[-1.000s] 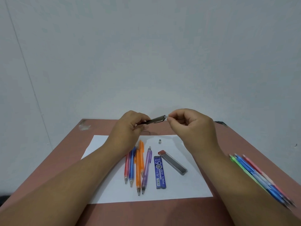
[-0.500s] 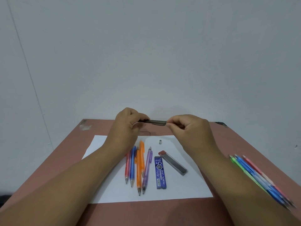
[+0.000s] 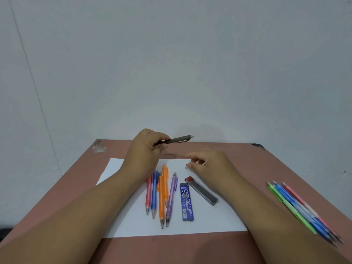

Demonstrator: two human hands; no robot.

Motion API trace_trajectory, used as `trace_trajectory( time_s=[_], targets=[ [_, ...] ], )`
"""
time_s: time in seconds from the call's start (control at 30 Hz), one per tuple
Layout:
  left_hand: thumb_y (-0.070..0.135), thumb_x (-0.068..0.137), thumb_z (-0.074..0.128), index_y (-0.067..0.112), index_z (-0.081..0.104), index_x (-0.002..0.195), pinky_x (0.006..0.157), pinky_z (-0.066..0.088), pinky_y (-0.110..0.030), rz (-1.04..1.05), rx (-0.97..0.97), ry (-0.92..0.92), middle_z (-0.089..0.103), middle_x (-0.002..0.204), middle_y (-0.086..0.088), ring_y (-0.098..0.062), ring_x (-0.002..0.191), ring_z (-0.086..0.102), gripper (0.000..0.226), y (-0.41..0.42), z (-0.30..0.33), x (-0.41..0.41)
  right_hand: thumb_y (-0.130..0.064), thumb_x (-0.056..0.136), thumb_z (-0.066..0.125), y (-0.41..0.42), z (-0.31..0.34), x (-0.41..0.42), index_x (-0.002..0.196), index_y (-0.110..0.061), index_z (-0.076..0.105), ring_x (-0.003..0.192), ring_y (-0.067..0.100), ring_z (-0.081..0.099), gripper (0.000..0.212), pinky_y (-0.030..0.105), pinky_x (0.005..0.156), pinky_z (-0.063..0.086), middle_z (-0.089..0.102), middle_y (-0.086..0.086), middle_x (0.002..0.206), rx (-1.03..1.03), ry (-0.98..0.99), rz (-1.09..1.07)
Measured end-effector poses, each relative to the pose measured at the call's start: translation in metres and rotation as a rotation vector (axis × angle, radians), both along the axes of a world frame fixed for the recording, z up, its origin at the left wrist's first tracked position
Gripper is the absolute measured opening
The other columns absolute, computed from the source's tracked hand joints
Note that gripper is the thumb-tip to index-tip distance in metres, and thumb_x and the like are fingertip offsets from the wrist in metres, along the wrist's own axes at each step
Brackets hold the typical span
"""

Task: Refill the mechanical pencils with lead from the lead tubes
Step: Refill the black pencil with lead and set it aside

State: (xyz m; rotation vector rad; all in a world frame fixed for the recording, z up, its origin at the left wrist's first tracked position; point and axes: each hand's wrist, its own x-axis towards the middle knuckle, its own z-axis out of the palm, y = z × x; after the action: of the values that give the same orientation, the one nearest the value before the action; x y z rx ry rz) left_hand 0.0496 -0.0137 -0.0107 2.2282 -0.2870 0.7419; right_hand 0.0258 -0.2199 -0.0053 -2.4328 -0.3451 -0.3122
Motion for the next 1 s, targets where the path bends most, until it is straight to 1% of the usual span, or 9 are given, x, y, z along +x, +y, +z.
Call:
trace_trajectory(
  time_s=[0.17, 0.27, 0.37, 0.43, 0.5, 0.6, 0.7, 0.8, 1.0],
  targets=[
    [0.019, 0.098, 0.064, 0.032, 0.072, 0.114, 0.072, 0.035, -0.008, 0.003, 0.022, 0.003, 0.053, 0.098, 0.015, 0.001, 0.092, 0.05, 0.022, 0.0, -0.002, 0.002, -0.026, 0.097, 0.067, 0.005, -0.001, 0.004, 0.116, -0.026, 0.076, 0.092, 0.001, 0.058, 0.022, 0.001, 0.071, 0.036, 0.071, -0.011, 0.111, -0.089, 0.02, 0.005],
    [0.019, 0.098, 0.064, 0.032, 0.072, 0.114, 0.074, 0.037, -0.012, -0.016, 0.032, -0.011, 0.055, 0.098, 0.013, 0.001, 0.093, 0.051, 0.022, 0.002, -0.004, 0.004, -0.023, 0.096, 0.068, 0.004, -0.002, 0.005, 0.108, -0.024, 0.079, 0.088, -0.001, 0.061, 0.017, 0.0, 0.07, 0.038, 0.073, -0.012, 0.106, -0.055, 0.035, -0.007],
    [0.018, 0.098, 0.064, 0.033, 0.072, 0.113, 0.076, 0.038, -0.013, -0.026, 0.025, -0.008, 0.055, 0.099, 0.012, 0.0, 0.094, 0.051, 0.022, 0.003, -0.004, 0.004, -0.022, 0.094, 0.07, 0.001, 0.0, 0.004, 0.098, -0.027, 0.08, 0.082, -0.007, 0.063, 0.012, 0.007, 0.068, 0.044, 0.073, -0.018, 0.093, 0.172, 0.013, -0.062],
    [0.018, 0.098, 0.064, 0.032, 0.072, 0.113, 0.076, 0.038, -0.013, -0.028, 0.021, -0.003, 0.055, 0.099, 0.012, -0.001, 0.094, 0.051, 0.022, 0.002, -0.004, 0.004, -0.022, 0.092, 0.073, -0.002, 0.006, 0.003, 0.095, -0.028, 0.079, 0.076, -0.008, 0.064, 0.009, 0.003, 0.063, 0.043, 0.074, -0.016, 0.087, 0.378, -0.014, -0.098],
    [0.019, 0.098, 0.064, 0.033, 0.072, 0.113, 0.076, 0.038, -0.012, -0.028, 0.017, 0.001, 0.055, 0.099, 0.013, -0.001, 0.094, 0.051, 0.022, 0.002, -0.004, 0.004, -0.019, 0.091, 0.075, -0.005, 0.011, 0.002, 0.094, -0.026, 0.079, 0.071, -0.007, 0.066, 0.009, 0.005, 0.064, 0.047, 0.075, -0.012, 0.082, 0.576, -0.018, -0.097],
    [0.018, 0.098, 0.064, 0.032, 0.072, 0.113, 0.076, 0.038, -0.013, -0.036, 0.021, -0.007, 0.054, 0.098, 0.013, 0.0, 0.094, 0.05, 0.022, 0.002, -0.003, 0.004, -0.011, 0.092, 0.073, -0.002, 0.014, 0.0, 0.096, -0.02, 0.078, 0.084, 0.007, 0.073, 0.012, 0.02, 0.078, 0.058, 0.079, -0.005, 0.087, 0.859, 0.052, -0.05],
    [0.017, 0.098, 0.064, 0.03, 0.072, 0.113, 0.076, 0.037, -0.012, -0.038, 0.042, -0.015, 0.055, 0.098, 0.011, -0.001, 0.093, 0.05, 0.022, 0.002, -0.003, 0.003, -0.002, 0.095, 0.067, 0.002, 0.017, 0.0, 0.102, -0.009, 0.073, 0.091, 0.02, 0.075, 0.012, 0.029, 0.082, 0.06, 0.079, 0.009, 0.093, 1.086, 0.115, 0.027],
    [0.017, 0.098, 0.064, 0.029, 0.073, 0.114, 0.075, 0.036, -0.012, -0.037, 0.066, -0.027, 0.055, 0.097, 0.01, -0.001, 0.093, 0.05, 0.022, 0.002, -0.003, 0.004, -0.001, 0.095, 0.065, 0.002, 0.018, -0.002, 0.105, -0.006, 0.072, 0.09, 0.02, 0.075, 0.013, 0.028, 0.081, 0.061, 0.078, 0.012, 0.094, 1.154, 0.138, 0.06],
    [0.015, 0.098, 0.064, 0.029, 0.073, 0.115, 0.075, 0.036, -0.011, -0.038, 0.098, -0.041, 0.056, 0.097, 0.009, -0.001, 0.093, 0.05, 0.024, 0.002, -0.005, 0.006, 0.0, 0.094, 0.067, 0.003, 0.016, -0.001, 0.106, -0.006, 0.073, 0.09, 0.021, 0.075, 0.014, 0.027, 0.08, 0.061, 0.078, 0.013, 0.094, 1.146, 0.149, 0.061]
  ],
)
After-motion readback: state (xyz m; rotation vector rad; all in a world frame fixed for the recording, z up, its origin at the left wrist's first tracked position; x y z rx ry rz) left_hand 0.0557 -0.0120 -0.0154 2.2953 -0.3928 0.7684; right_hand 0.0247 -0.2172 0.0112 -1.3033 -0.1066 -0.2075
